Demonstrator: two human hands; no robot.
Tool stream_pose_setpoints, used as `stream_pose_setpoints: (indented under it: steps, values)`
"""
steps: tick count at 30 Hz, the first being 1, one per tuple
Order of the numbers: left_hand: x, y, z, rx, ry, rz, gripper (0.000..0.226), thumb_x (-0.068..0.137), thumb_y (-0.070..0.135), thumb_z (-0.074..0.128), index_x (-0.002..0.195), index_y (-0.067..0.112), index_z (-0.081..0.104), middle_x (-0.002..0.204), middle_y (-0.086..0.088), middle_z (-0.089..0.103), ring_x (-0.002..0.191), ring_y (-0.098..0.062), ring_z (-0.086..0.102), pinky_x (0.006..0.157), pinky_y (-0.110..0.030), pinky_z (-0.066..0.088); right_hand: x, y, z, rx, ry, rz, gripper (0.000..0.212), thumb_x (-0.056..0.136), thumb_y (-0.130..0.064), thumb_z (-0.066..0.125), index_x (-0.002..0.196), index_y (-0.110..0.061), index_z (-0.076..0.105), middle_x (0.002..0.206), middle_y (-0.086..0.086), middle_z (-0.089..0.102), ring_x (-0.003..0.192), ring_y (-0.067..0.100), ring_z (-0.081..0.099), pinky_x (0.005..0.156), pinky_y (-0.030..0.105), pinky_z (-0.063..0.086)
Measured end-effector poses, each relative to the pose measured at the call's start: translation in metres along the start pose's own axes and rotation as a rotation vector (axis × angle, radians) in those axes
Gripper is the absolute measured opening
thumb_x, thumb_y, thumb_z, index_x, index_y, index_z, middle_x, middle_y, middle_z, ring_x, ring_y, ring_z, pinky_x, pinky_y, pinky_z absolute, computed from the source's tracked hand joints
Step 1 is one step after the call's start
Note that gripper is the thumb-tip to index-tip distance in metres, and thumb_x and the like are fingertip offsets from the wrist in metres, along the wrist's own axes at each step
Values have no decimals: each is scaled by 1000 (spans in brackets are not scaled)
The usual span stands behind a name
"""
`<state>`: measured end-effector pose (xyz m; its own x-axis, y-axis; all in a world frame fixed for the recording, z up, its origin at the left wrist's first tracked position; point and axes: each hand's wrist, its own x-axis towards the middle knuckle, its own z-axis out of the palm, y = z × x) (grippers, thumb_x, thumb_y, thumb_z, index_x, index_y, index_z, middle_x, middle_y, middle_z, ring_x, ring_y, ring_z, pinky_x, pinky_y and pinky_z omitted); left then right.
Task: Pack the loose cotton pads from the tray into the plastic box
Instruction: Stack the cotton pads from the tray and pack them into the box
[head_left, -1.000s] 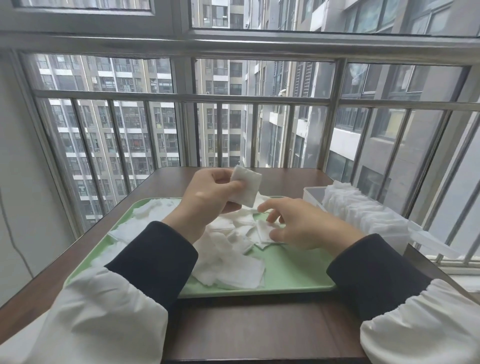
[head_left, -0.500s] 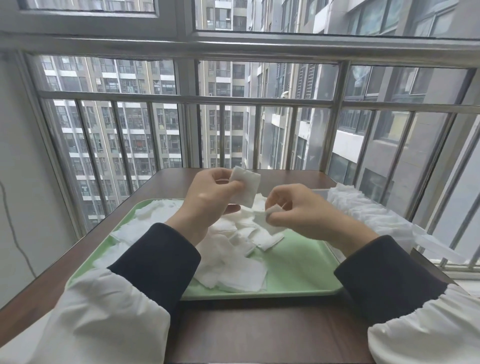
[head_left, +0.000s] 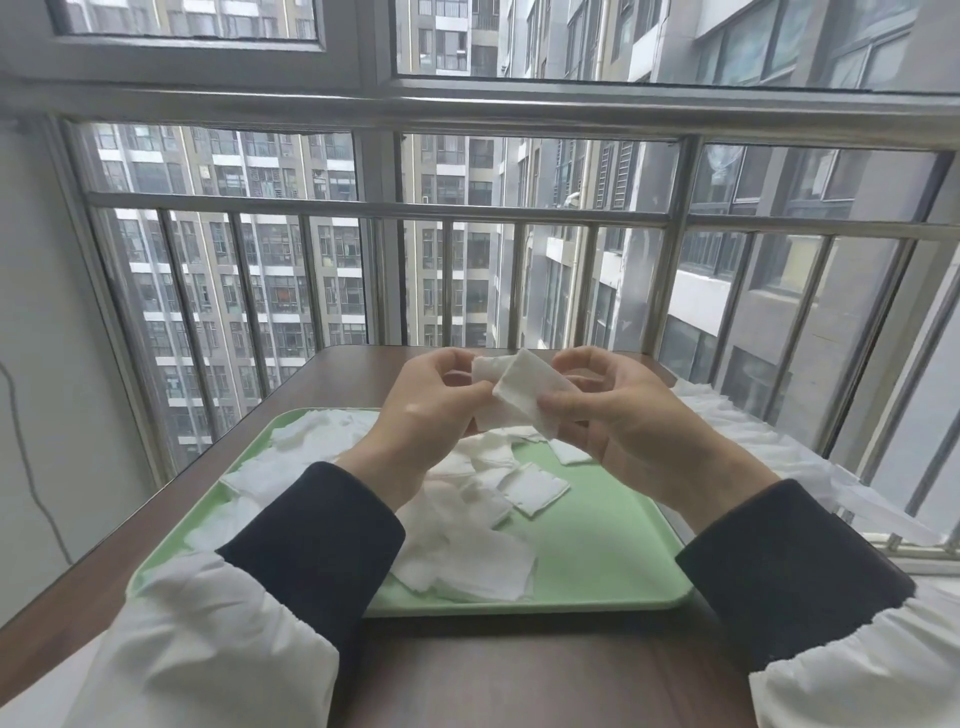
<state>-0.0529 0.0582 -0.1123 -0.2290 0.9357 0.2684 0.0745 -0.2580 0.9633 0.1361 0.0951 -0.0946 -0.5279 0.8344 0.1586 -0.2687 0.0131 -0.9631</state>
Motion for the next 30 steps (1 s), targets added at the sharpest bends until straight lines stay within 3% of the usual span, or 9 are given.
stream_pose_setpoints:
  steps: [3,7,12,21,25,28,30]
  values:
    - [-2,1,3,-27,-13,2,16,84,9,80,97,11,71,95,-12,78,88,-24,76,74,-31,62,0,-1,0,-31,-33,1,33,73,-3,77,102,-8,61,103,16,70,89,27,71,69,32,57]
    - [-4,5,5,-38,-23,0,18,87,1,71,103,9,68,92,-9,78,88,-24,77,73,-31,61,-2,0,3,-203,42,-6,28,72,-21,80,95,-14,64,85,3,70,70,14,60,67,29,42]
    - [-8,9,10,-111,-80,-1,20,92,3,70,110,6,63,94,-9,79,90,-24,77,73,-30,62,-4,0,5,-286,139,-16,18,77,-24,81,84,-17,67,81,0,68,65,12,52,68,30,36]
    - [-10,12,17,-225,-116,-48,25,95,8,67,118,3,58,100,-15,78,94,-29,76,76,-33,62,-1,4,6,-314,170,-31,21,83,-24,79,83,-19,59,79,1,58,68,14,47,64,28,38]
    - [-11,15,19,-323,-128,-110,20,98,5,58,117,-1,57,101,-19,77,92,-30,76,69,-30,61,2,9,7,-340,181,-61,19,88,-25,75,85,-19,57,73,-5,57,62,9,50,54,18,41]
    - [-12,20,19,-387,-155,-144,26,101,16,52,118,-2,60,107,-21,75,97,-32,75,77,-34,62,4,11,7,-363,191,-95,16,91,-26,73,89,-19,59,75,-5,59,62,8,51,52,15,42]
    - [-14,22,18,-377,-192,-119,38,95,29,63,121,1,62,111,-20,75,100,-30,74,82,-33,61,5,13,8,-389,198,-120,16,91,-28,72,91,-19,59,81,-1,60,66,9,52,57,18,42]
